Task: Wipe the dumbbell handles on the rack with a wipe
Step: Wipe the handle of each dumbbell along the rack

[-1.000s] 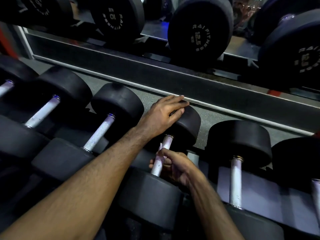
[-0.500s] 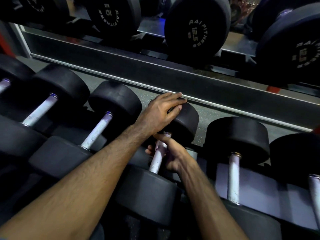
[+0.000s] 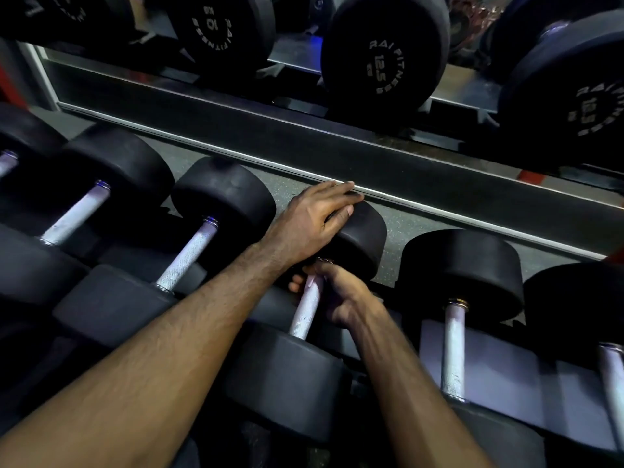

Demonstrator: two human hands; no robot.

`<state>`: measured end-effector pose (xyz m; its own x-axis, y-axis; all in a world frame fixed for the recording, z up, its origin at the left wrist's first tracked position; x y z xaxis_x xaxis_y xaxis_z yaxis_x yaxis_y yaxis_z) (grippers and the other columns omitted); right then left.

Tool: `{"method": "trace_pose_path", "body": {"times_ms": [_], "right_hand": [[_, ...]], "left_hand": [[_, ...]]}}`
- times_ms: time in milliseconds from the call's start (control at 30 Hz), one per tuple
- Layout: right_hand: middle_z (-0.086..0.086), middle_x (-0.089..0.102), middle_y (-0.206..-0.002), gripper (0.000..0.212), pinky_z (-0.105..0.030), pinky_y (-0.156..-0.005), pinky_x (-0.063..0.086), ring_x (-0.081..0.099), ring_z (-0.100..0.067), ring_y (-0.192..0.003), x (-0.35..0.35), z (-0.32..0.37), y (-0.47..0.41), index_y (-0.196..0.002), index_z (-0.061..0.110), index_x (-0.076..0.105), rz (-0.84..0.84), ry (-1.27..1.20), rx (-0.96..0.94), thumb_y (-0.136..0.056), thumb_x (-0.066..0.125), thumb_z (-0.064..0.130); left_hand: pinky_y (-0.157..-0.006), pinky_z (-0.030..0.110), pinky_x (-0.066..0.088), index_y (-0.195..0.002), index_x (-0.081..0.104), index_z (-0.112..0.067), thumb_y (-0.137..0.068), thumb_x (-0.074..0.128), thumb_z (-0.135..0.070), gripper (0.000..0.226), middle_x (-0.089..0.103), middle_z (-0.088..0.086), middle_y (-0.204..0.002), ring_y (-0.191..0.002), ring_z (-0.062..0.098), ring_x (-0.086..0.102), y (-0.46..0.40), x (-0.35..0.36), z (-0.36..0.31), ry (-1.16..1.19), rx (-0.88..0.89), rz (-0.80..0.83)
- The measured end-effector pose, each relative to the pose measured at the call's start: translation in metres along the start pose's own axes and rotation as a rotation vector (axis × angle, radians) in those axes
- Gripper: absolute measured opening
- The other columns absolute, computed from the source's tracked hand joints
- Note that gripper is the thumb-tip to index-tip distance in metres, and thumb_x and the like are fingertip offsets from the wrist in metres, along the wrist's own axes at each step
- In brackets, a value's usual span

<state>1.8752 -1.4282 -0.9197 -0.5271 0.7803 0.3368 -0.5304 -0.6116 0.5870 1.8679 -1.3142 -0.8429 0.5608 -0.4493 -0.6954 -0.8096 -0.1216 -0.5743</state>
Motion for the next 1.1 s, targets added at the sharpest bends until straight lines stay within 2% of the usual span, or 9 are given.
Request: {"method": "trace_pose_path", "body": {"times_ms": [167,267,433,567,633,767,933,1033,1100], "right_hand": [[-0.022,0.071,-0.081,0.002,-0.034,-0.055,0.061,0.073,-0.031,-0.065,-0.004,-0.034,0.022,-0.096,-0.001,0.063,0.039,0.141,0.09,-0.095,0.063,-0.001],[-0.02,0.071,-0.08,0.009,-0.034,-0.061,0.063,0.073,-0.029,-0.067,-0.005,-0.037,0.024,-0.085,0.0,0.065,0.068,0.124,0.088,-0.092,0.062,-0.005],[-0.019,0.071,-0.08,0.005,-0.042,-0.065,0.062,0.073,-0.029,-0.064,-0.002,-0.016,0.004,-0.09,-0.001,0.066,-0.083,0.024,-0.063,-0.093,0.063,-0.002],[-0.022,0.07,-0.074,0.009,-0.035,-0.062,0.063,0.072,-0.027,-0.06,-0.003,-0.047,0.03,-0.082,-0.005,0.068,0.049,0.145,-0.018,-0.089,0.065,-0.01],[-0.022,0.069,-0.073,0.012,-0.033,-0.06,0.063,0.072,-0.028,-0.06,-0.004,-0.038,0.027,-0.079,-0.006,0.069,0.027,0.128,-0.042,-0.087,0.064,-0.013],[-0.02,0.068,-0.074,0.007,-0.035,-0.062,0.064,0.07,-0.029,-0.059,-0.001,-0.013,0.012,-0.085,-0.006,0.067,-0.09,0.005,-0.118,-0.088,0.064,-0.011],[-0.019,0.073,-0.079,0.007,-0.031,-0.058,0.061,0.074,-0.025,-0.063,-0.008,-0.043,0.036,-0.083,0.0,0.072,0.059,0.207,0.005,-0.086,0.074,-0.006],[-0.021,0.072,-0.082,0.003,-0.033,-0.062,0.063,0.073,-0.028,-0.065,-0.013,-0.025,0.023,-0.089,-0.002,0.074,0.016,0.055,-0.055,-0.087,0.075,0.0],[-0.027,0.066,-0.085,0.008,-0.034,-0.063,0.059,0.064,-0.03,-0.061,-0.017,-0.011,0.016,-0.081,0.001,0.075,-0.041,-0.006,-0.14,-0.083,0.08,0.007]], "left_hand": [[-0.126,0.05,0.034,-0.147,0.064,-0.031,-0.108,0.039,-0.052,0.051,0.051,-0.007,-0.162,-0.155,0.019,0.038,0.002,-0.001,0.0,-0.003,-0.014,0.013],[-0.126,0.049,0.034,-0.146,0.065,-0.03,-0.108,0.04,-0.051,0.051,0.052,-0.006,-0.161,-0.155,0.02,0.039,0.002,-0.001,-0.001,-0.007,-0.012,0.014],[-0.13,0.036,0.024,-0.148,0.064,-0.026,-0.109,0.042,-0.048,0.05,0.049,-0.001,-0.164,-0.158,0.022,0.034,0.002,-0.004,-0.002,0.013,0.005,0.038],[-0.129,0.038,0.026,-0.148,0.064,-0.027,-0.109,0.044,-0.046,0.048,0.049,-0.003,-0.164,-0.158,0.021,0.035,0.004,-0.004,-0.002,0.0,0.006,0.025],[-0.129,0.039,0.029,-0.146,0.066,-0.026,-0.109,0.043,-0.046,0.048,0.052,-0.003,-0.162,-0.156,0.021,0.038,0.004,-0.003,-0.001,-0.011,0.016,0.006],[-0.129,0.031,0.022,-0.149,0.063,-0.025,-0.11,0.046,-0.042,0.046,0.049,-0.001,-0.164,-0.158,0.021,0.034,0.003,-0.006,-0.003,0.001,0.021,0.035],[-0.13,0.036,0.026,-0.146,0.066,-0.023,-0.11,0.048,-0.039,0.044,0.052,0.001,-0.161,-0.156,0.022,0.038,0.003,-0.003,-0.001,0.008,0.043,-0.003],[-0.128,0.041,0.03,-0.145,0.067,-0.025,-0.109,0.048,-0.041,0.044,0.054,-0.002,-0.16,-0.153,0.021,0.042,0.002,-0.003,0.0,0.007,0.04,-0.012],[-0.128,0.04,0.03,-0.145,0.067,-0.025,-0.108,0.047,-0.042,0.045,0.055,-0.003,-0.159,-0.153,0.02,0.042,0.001,-0.004,0.0,0.007,0.03,-0.004]]}}
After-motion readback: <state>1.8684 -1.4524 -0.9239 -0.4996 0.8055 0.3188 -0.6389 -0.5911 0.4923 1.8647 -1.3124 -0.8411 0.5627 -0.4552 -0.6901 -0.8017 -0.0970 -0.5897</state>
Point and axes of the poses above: each hand's wrist, its own y-axis away from the middle knuckle, its own x-axis out of the palm, z = x × y, the point moved 3 cm from there along -y, towards the middle knuckle
